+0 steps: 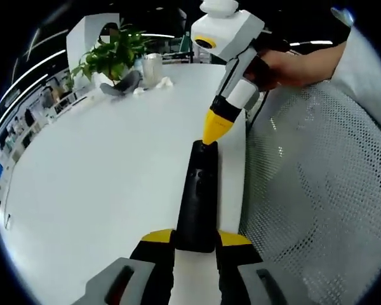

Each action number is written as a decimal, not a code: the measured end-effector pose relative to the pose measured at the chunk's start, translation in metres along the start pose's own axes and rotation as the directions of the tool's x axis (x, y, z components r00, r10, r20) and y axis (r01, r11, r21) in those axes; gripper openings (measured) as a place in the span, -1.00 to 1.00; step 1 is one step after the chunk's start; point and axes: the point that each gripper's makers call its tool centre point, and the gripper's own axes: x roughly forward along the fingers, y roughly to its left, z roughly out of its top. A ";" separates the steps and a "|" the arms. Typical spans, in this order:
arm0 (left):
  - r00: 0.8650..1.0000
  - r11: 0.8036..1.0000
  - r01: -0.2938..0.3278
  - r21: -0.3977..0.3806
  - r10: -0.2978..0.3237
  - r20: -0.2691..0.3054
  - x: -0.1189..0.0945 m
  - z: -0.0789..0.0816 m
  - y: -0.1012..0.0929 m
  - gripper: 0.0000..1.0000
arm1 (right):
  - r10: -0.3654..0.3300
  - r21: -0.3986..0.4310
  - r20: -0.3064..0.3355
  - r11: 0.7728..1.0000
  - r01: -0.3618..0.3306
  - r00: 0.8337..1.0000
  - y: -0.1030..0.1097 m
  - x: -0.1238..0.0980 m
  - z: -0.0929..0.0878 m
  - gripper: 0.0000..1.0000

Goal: Press the specified remote control buttons in sequence, fully releasing each button before pressing the next.

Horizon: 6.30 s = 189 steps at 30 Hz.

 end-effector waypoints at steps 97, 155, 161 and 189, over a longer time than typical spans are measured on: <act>0.996 0.996 0.058 0.071 -0.062 0.062 0.003 0.007 -0.010 -0.52 | 0.065 0.075 -0.011 0.995 -0.064 0.998 0.009 -0.004 0.001 -1.00; 0.995 0.995 0.060 0.074 -0.066 0.075 0.003 0.007 -0.011 -0.52 | 0.096 -0.017 -0.062 0.995 -0.098 0.993 0.022 0.002 -0.010 -1.00; 0.995 0.996 0.060 0.072 -0.065 0.077 0.003 0.007 -0.011 -0.51 | 0.094 -0.029 -0.061 0.995 -0.096 0.994 0.022 0.003 -0.010 -1.00; 0.995 0.996 0.059 0.074 -0.065 0.079 0.003 0.007 -0.011 -0.51 | 0.115 0.009 -0.051 0.993 -0.115 0.992 0.022 0.003 -0.008 -1.00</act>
